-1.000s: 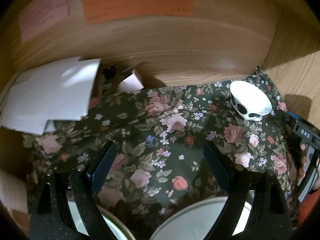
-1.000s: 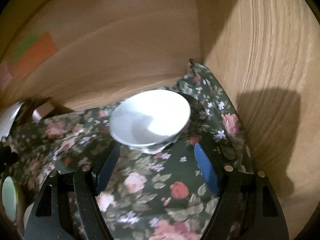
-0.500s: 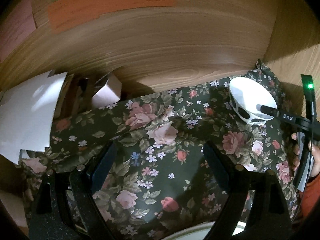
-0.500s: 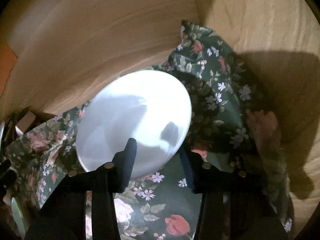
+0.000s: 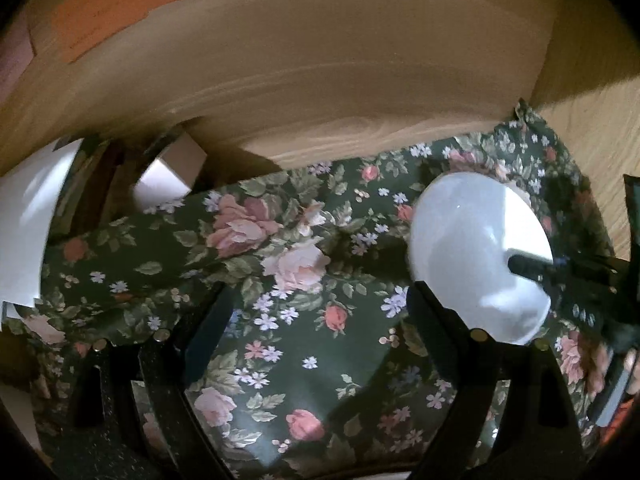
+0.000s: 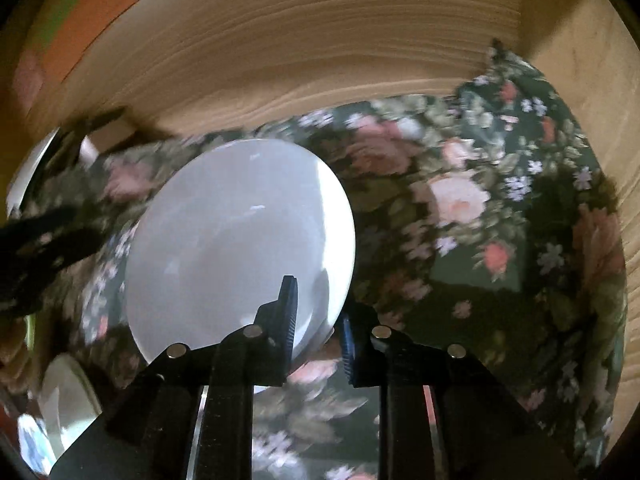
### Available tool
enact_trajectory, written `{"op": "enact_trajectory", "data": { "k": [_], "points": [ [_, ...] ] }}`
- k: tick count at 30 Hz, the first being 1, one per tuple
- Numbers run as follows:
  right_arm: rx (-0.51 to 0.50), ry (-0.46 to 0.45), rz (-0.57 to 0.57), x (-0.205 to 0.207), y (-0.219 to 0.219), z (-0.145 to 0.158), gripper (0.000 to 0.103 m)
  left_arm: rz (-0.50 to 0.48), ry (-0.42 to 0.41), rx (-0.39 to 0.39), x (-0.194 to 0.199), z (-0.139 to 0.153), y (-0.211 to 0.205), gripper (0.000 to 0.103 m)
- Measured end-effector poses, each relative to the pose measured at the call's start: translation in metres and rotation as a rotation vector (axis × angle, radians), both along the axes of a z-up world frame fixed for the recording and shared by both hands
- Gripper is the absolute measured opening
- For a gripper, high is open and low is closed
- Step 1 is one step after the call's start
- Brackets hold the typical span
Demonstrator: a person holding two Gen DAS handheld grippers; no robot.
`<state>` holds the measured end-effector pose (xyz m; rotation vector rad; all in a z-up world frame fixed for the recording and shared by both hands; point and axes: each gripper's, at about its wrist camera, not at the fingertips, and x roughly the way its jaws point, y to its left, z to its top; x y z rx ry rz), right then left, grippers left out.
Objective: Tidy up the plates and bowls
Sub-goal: 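Move both grippers to the white bowl rim and close them, then lift the white bowl with both grippers and carry it toward the stack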
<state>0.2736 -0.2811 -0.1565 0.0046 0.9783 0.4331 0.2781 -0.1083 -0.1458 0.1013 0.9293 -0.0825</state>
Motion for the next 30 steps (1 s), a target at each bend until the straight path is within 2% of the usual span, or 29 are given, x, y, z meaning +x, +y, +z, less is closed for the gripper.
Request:
{"op": "enact_trajectory", "data": {
  "k": [3,5,9,11,12,14,20,30],
  "points": [
    [0.019,0.022,0.029,-0.005,0.002,-0.002,0.018,-0.025,0.032,0.001,0.001,-0.006,-0.009,0.083],
    [0.026,0.026,0.034,-0.010,0.003,-0.004,0.020,-0.037,0.067,0.004,0.003,-0.011,-0.014,0.072],
    [-0.006,-0.013,0.045,-0.027,0.006,-0.004,0.022,-0.050,0.121,0.003,0.008,-0.020,-0.022,0.061],
    [0.013,-0.017,0.041,-0.033,0.001,-0.005,0.023,-0.062,0.133,-0.002,0.008,-0.024,-0.025,0.054],
    [0.020,-0.015,0.039,-0.029,0.001,-0.005,0.023,-0.071,0.137,-0.002,0.009,-0.025,-0.027,0.051],
    [0.028,-0.013,0.033,-0.015,0.002,-0.001,0.023,-0.096,0.146,-0.006,0.008,-0.027,-0.031,0.037],
    [0.031,-0.026,0.024,-0.019,0.002,0.002,0.022,-0.150,0.178,0.000,0.011,-0.036,-0.045,0.018],
    [0.027,-0.062,0.002,-0.032,0.009,0.013,0.022,-0.123,0.175,-0.017,0.010,-0.034,-0.039,0.017]
  ]
}}
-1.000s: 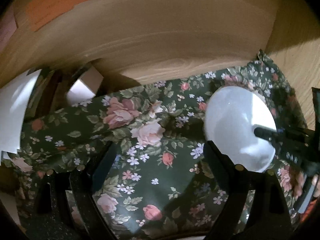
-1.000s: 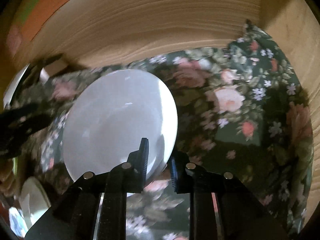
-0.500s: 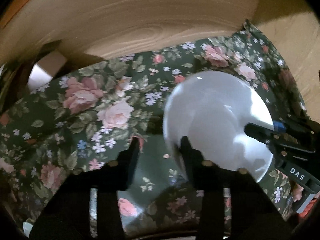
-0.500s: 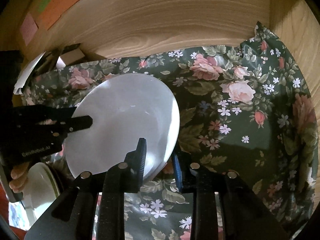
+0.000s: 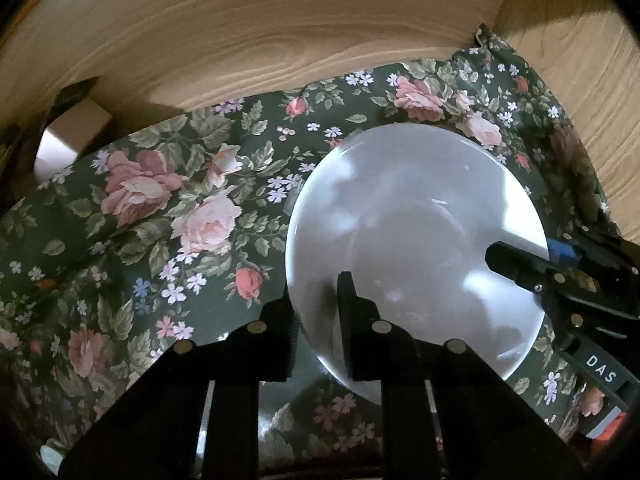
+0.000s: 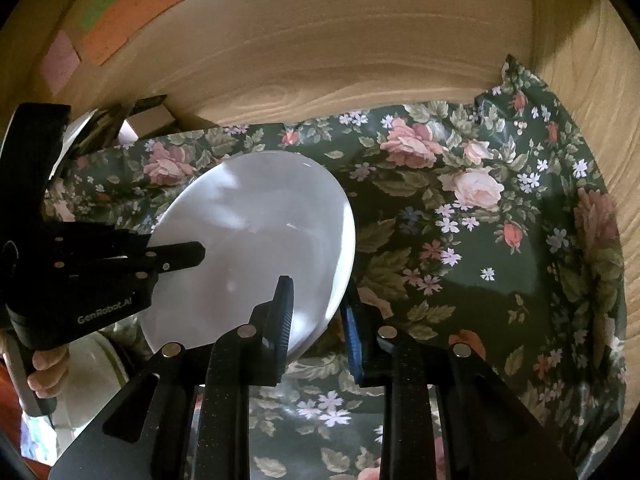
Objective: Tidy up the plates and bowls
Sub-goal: 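Lift the white bowl with both grippers and carry it toward the stack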
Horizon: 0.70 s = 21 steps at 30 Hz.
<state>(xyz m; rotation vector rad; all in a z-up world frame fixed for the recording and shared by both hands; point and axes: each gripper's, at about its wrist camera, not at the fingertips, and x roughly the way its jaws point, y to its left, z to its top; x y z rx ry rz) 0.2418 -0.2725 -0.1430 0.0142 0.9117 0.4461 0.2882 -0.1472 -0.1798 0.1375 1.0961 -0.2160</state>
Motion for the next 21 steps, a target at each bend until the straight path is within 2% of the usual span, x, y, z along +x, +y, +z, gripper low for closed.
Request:
{"op": "enact_trajectory", "data": {
  "k": [13,21],
  "points": [
    [0.029,-0.141,0.018,-0.039,0.027,0.047,0.022,0.045,-0.122,-0.060,-0.043,0.046,0.035,0.017],
    [0.047,-0.189,0.044,-0.064,0.043,0.061,0.022,0.071,-0.187,-0.081,-0.076,0.068,0.060,0.017]
  ]
}}
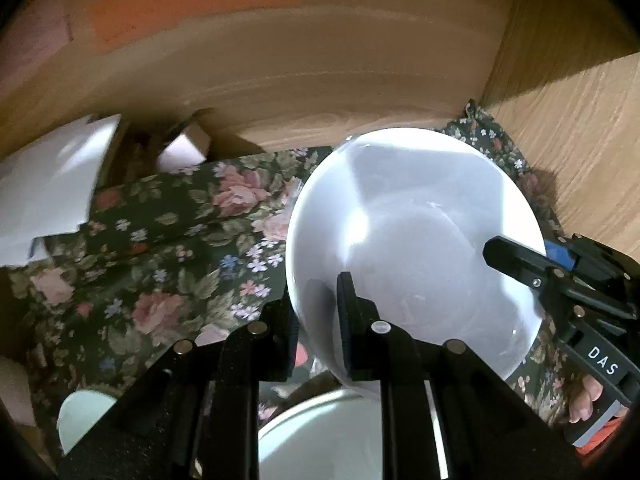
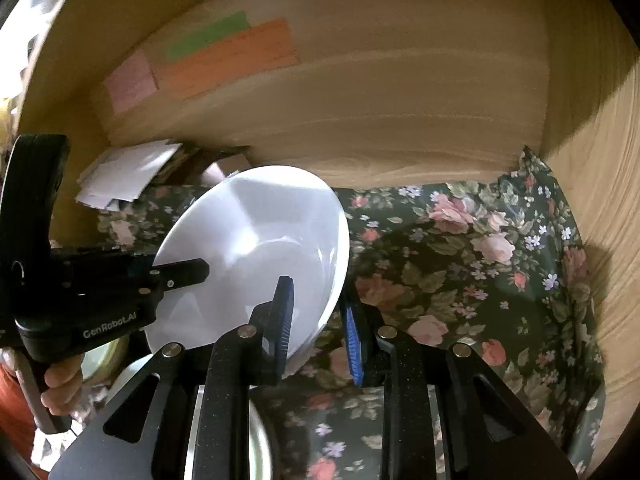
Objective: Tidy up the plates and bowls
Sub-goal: 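Lift the white bowl with both grippers and carry it toward the stack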
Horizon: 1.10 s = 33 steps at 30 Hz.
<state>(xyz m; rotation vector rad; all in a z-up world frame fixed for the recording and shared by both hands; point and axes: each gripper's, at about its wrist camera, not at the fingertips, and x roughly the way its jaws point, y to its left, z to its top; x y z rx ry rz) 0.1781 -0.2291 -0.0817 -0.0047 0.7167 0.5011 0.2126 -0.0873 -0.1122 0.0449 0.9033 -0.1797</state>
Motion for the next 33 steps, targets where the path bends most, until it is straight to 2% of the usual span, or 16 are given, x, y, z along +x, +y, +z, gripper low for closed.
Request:
{"op": "enact_trajectory", "data": {
  "k": [12,33],
  "points": [
    [0.012,-0.043,0.036,-0.035,0.027,0.008,0.022,0.039,-0.061,-0.005,-0.044,0.018,0.036,0.017],
    [0.015,-0.072,0.124,-0.082,0.078,0.004,0.022,0.127,-0.098,-0.036,-0.113,0.021,0.095,0.017]
  ]
}}
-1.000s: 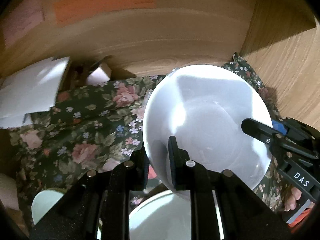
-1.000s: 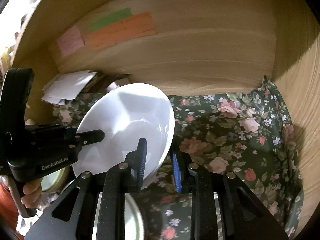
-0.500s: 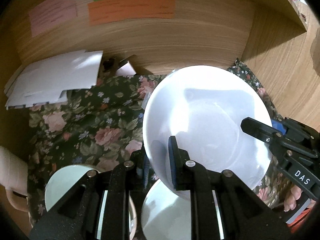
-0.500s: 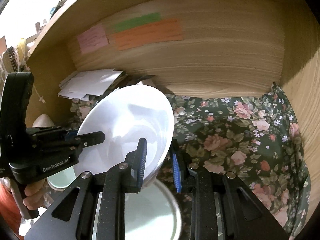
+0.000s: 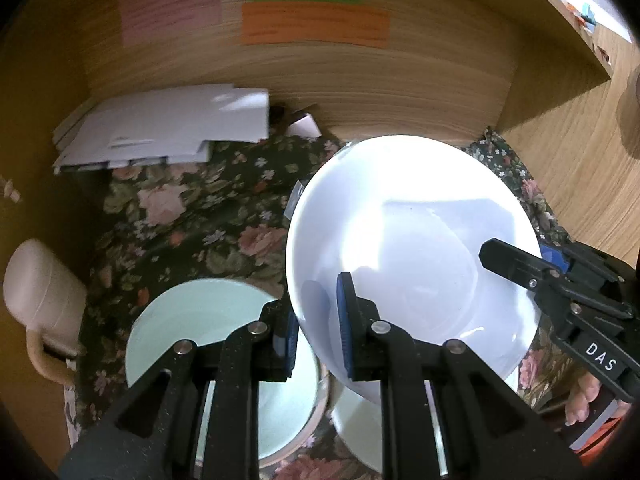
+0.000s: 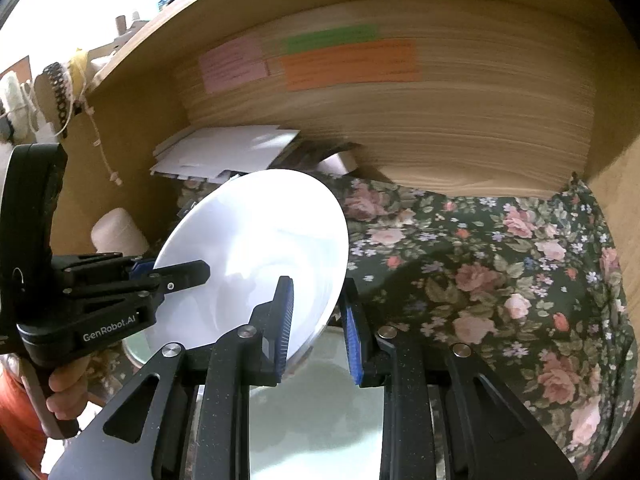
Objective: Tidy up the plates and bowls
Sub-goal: 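Lift the white bowl with both grippers and carry it toward the stack, then lower the white bowl into the mint-green bowl with both grippers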
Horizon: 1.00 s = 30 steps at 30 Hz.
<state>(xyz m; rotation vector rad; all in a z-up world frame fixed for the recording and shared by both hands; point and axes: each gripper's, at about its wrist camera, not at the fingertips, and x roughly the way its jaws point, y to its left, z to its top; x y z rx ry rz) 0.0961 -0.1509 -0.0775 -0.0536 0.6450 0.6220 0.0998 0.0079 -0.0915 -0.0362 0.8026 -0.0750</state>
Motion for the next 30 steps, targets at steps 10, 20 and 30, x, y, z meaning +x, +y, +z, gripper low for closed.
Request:
{"op": "enact_trajectory", "data": {
  "k": [10,20,30],
  "points": [
    [-0.012,0.008,0.070,-0.013,0.033,-0.008,0.022,0.070,0.001,-0.014,-0.023,-0.008,0.036,0.017],
    [-0.032,0.034,0.135,-0.017,0.070,-0.020,0.022,0.133,0.010,-0.021,-0.042,-0.019,0.071,0.017],
    [-0.056,0.073,0.175,-0.013,0.099,-0.036,0.022,0.181,0.041,-0.039,-0.050,-0.035,0.101,0.017]
  ]
}}
